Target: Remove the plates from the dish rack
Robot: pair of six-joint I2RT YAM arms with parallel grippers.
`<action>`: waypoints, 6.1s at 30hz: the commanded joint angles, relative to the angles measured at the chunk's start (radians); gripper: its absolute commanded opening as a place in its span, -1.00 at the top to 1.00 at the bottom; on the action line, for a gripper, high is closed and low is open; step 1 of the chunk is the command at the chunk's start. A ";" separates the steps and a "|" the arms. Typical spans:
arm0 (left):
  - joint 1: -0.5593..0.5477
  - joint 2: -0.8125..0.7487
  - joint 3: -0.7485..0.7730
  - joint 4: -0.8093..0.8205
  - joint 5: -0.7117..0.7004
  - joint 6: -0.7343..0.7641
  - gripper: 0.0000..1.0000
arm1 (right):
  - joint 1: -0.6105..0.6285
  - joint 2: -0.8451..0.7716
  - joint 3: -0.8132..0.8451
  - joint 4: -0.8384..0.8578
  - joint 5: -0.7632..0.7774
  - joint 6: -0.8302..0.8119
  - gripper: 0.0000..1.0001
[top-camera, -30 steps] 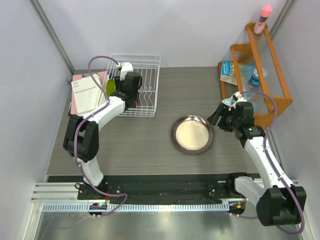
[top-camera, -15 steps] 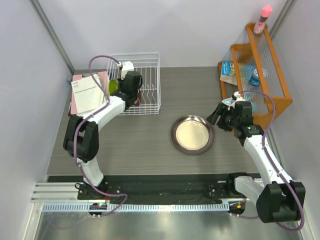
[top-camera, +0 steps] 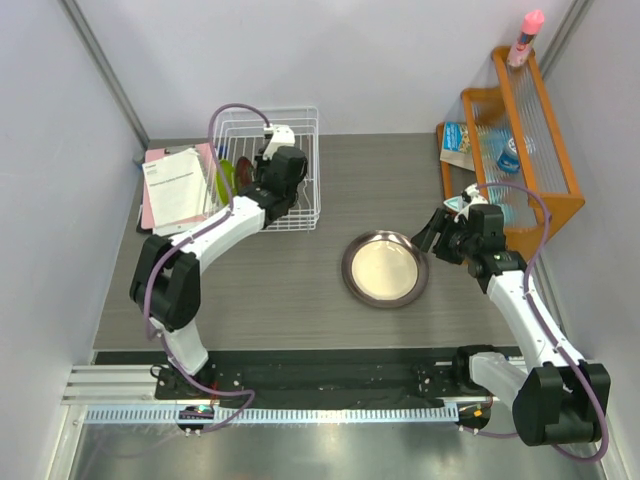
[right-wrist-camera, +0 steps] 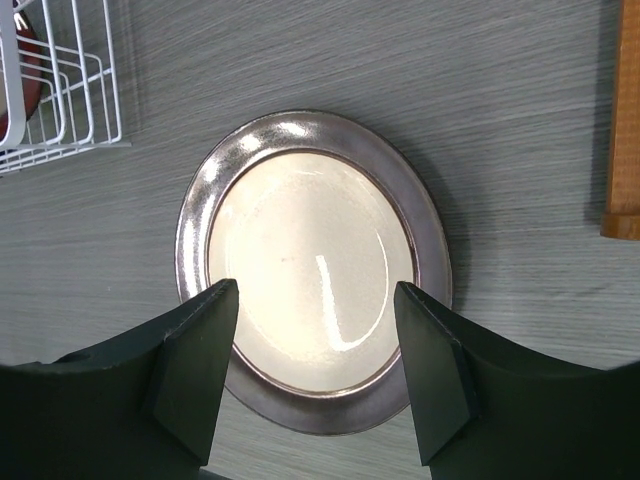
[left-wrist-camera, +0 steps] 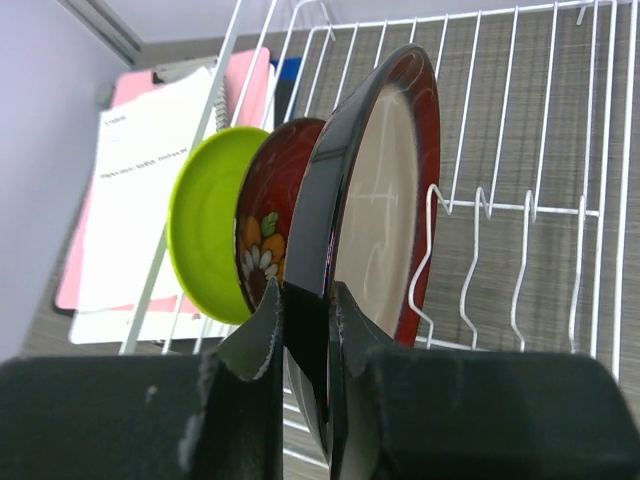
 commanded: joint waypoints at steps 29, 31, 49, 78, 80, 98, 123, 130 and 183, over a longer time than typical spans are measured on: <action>-0.094 -0.574 -0.081 -0.151 0.515 -0.445 1.00 | 0.006 -0.145 -0.005 0.221 -0.307 0.159 -0.51; -0.094 -0.589 -0.159 -0.100 0.584 -0.502 1.00 | 0.014 -0.154 -0.029 0.266 -0.336 0.193 -0.53; -0.094 -0.580 -0.480 0.476 1.020 -0.878 1.00 | 0.095 -0.073 -0.171 0.463 -0.344 0.285 -0.56; -0.107 -0.576 -0.519 0.394 1.007 -0.785 -0.24 | 0.121 -0.170 -0.145 0.331 -0.105 0.272 0.97; -0.109 -0.594 -0.509 0.356 0.964 -0.739 -0.33 | 0.120 -0.193 -0.120 0.270 -0.075 0.249 0.98; -0.107 -0.755 -0.496 0.064 0.632 -0.533 -0.56 | 0.071 -0.199 -0.167 0.173 0.038 0.195 0.98; -0.107 -0.758 -0.520 -0.004 0.485 -0.487 -0.69 | 0.045 0.044 -0.187 0.185 -0.067 0.192 0.69; -0.107 -0.743 -0.512 -0.017 0.474 -0.479 -0.71 | 0.043 0.063 -0.178 0.162 -0.041 0.170 0.07; 0.270 0.003 -0.098 0.119 0.364 -0.300 0.69 | 0.045 0.131 0.001 0.076 0.072 0.022 -0.79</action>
